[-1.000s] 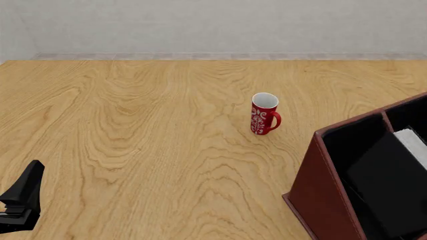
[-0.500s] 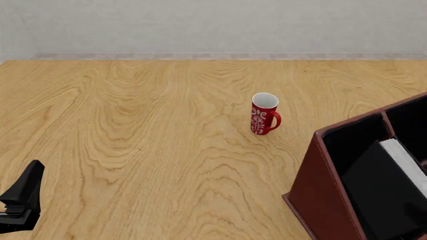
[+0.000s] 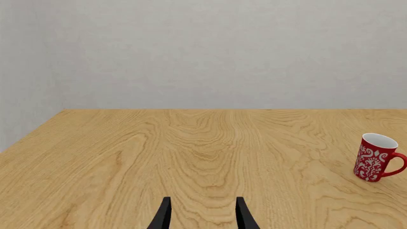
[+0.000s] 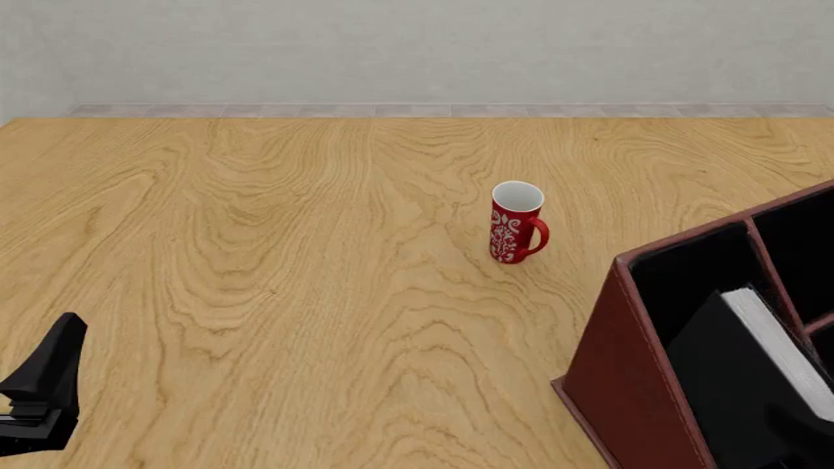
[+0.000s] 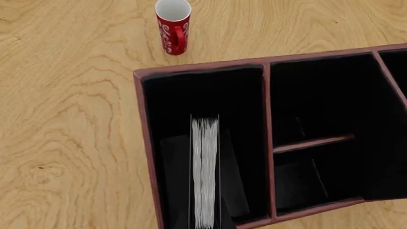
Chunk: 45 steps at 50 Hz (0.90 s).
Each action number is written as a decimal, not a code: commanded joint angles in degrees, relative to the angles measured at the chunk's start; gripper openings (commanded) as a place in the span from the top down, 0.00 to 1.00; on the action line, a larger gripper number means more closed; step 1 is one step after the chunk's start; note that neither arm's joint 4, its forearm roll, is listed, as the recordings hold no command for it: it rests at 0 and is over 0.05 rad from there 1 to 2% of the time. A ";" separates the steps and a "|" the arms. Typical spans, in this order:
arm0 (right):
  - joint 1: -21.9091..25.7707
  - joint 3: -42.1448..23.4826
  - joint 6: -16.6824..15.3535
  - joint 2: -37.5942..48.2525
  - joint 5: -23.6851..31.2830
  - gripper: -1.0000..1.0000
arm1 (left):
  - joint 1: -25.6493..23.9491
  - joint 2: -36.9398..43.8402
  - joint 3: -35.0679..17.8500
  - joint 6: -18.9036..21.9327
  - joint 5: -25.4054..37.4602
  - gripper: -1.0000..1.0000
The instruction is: Pick up the book and place it in the left compartment of the caddy.
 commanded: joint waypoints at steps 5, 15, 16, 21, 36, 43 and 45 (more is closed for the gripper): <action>-0.09 3.80 1.70 0.02 -4.00 1.00 | 0.00 0.00 0.00 0.00 0.00 0.00; 0.08 5.84 1.82 1.12 -6.59 1.00 | 0.00 0.00 0.00 0.00 0.00 0.00; 0.06 6.07 1.79 1.23 -6.90 1.00 | 0.00 0.00 0.00 0.00 0.00 0.00; -0.21 7.39 1.62 1.50 -8.23 1.00 | 0.00 0.00 0.00 0.00 0.00 0.00; -1.06 10.21 1.37 2.02 -10.87 1.00 | 0.00 0.00 0.00 0.00 0.00 0.00; -1.28 11.21 1.34 2.42 -11.91 1.00 | 0.00 0.00 0.00 0.00 0.00 0.00; -1.33 11.51 1.36 2.28 -11.98 1.00 | 0.00 0.00 0.00 0.00 0.00 0.00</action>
